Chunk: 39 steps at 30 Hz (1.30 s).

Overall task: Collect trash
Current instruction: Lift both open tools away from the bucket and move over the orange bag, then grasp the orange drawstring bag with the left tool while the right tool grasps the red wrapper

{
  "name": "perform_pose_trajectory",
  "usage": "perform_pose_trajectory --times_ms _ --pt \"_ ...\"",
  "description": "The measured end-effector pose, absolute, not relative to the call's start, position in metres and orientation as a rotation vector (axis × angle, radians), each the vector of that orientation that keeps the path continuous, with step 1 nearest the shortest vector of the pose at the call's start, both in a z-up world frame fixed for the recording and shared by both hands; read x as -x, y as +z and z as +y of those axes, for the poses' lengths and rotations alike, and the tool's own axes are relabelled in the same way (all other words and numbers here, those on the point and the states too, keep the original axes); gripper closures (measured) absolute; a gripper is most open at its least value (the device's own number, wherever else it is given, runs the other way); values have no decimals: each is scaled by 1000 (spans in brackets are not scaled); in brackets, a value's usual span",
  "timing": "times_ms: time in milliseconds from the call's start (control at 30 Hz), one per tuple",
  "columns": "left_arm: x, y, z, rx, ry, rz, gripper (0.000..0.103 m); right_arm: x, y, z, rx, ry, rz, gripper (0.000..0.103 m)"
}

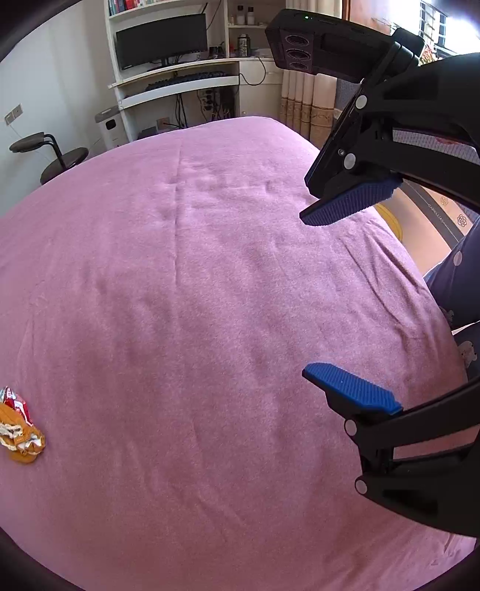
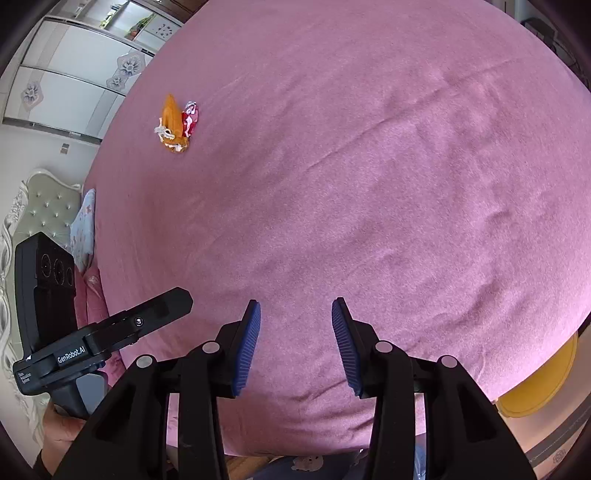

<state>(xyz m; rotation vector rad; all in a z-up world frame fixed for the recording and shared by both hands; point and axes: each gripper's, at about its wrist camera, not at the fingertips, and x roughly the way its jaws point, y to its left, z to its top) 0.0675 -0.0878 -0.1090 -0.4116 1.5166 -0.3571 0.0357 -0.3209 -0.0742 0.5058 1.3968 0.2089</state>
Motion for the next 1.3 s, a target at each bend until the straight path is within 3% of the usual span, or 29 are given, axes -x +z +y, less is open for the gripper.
perform_pose_trajectory --times_ms 767,1300 --pt "-286 -141 14 518 -57 1426 25 -276 -114 -220 -387 418 1464 63" --pt "-387 -205 44 436 40 1447 26 -367 -165 -184 -386 453 1486 62"
